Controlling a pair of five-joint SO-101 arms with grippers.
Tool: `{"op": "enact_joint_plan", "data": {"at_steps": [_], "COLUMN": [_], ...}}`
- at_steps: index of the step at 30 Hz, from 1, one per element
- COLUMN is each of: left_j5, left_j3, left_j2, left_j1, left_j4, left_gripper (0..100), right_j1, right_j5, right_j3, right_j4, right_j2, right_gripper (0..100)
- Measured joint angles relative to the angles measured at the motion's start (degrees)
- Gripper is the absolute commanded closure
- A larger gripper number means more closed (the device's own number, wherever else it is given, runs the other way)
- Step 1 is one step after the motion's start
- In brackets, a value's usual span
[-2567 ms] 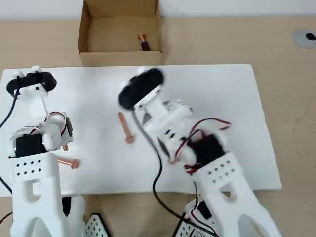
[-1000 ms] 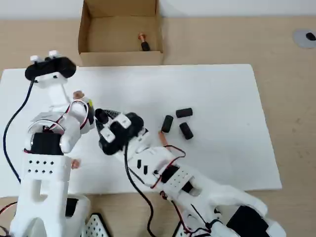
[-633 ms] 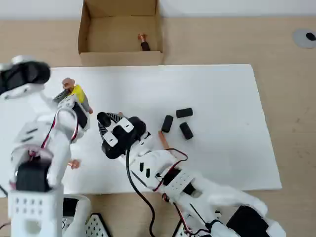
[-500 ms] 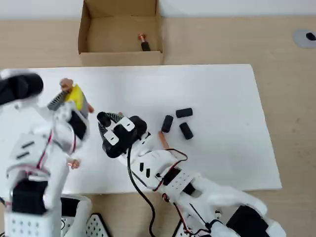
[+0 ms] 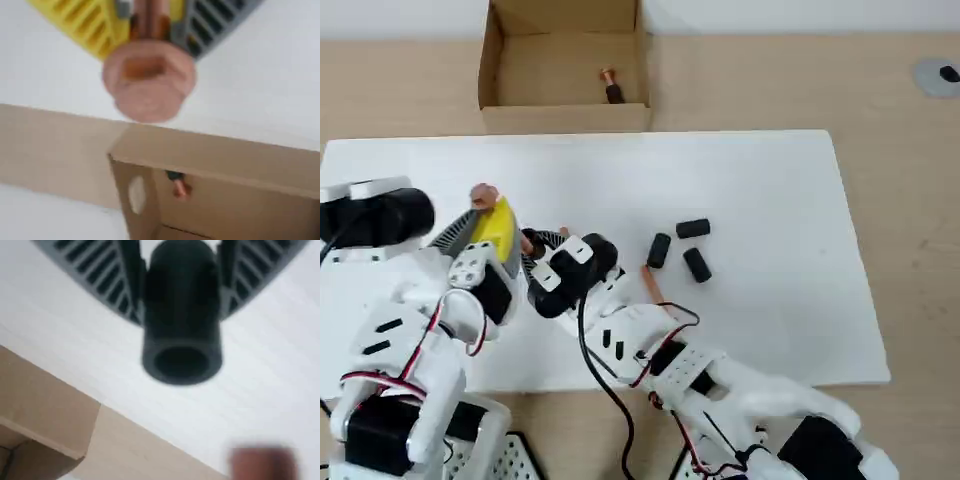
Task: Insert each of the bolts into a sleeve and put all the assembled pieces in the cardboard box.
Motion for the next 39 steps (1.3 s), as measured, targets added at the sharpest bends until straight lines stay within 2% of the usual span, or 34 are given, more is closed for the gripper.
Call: {"op": "enact_joint_plan", "data": {"at_steps": [5,12,20,39], "left_j5": [-1.5,-1.5,-1.5,-1.5], "left_j3": [2.5,8.4,8.7,9.2], "left_j2": [-0.1,0.0,0.0,0.0], "left_j1": [-2.2,-2.2,-2.2,0.1], "left_j4": [-0.5,-5.4,-8.6,-9.0], "left_gripper": [99,99,99,99], "right_j1": [0.0,0.0,0.0,0.0], "right_j5": [0.0,0.0,0.0,0.0], "right_j3": [0.0,0.0,0.0,0.0], "right_j4": [0.0,0.0,0.0,0.0], "right_j2": [0.0,0.0,0.0,0.0], "right_gripper": [98.8,98.8,98.8,98.8]}}
